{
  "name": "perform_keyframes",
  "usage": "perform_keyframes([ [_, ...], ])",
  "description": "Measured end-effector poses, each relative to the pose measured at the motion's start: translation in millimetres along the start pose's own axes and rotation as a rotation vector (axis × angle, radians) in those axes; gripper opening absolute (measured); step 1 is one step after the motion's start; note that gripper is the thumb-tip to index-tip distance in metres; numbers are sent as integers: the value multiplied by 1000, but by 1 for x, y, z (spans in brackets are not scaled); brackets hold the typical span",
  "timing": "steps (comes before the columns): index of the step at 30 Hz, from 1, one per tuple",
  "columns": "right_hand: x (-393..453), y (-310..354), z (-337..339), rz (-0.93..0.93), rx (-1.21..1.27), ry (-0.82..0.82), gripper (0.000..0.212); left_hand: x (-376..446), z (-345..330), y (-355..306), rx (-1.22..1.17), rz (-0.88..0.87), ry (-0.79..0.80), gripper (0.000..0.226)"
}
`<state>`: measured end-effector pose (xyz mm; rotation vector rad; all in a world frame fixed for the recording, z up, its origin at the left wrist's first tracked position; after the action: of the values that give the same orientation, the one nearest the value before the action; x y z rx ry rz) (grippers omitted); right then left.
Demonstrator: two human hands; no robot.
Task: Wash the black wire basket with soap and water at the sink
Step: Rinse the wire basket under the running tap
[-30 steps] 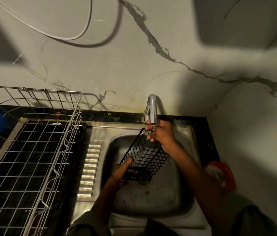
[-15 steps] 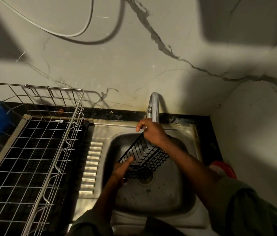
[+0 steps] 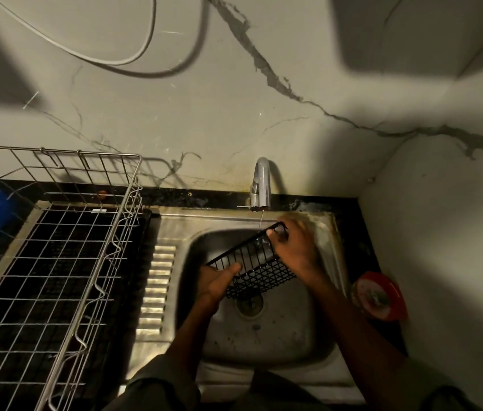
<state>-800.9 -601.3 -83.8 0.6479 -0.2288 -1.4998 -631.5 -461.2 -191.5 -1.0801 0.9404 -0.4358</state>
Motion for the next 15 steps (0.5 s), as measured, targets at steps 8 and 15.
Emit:
perform_keyframes([
  [8, -13, -57, 19, -365, 402, 85, 110, 4, -24, -2, 92, -18, 53, 86],
  [15, 0, -104, 10, -667, 855, 25, 96, -18, -28, -20, 45, -180, 83, 74],
])
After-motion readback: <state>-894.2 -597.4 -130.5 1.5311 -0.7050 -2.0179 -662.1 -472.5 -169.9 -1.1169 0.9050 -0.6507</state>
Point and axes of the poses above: each hand's wrist, its own x-axis towards the middle knuckle, its own z-axis out of the back of the hand, y = z × x, the point moved 5 cm from there along x, towards the middle knuckle, and after that the axes turned 9 degrees about -z, right-handed, at the moved point
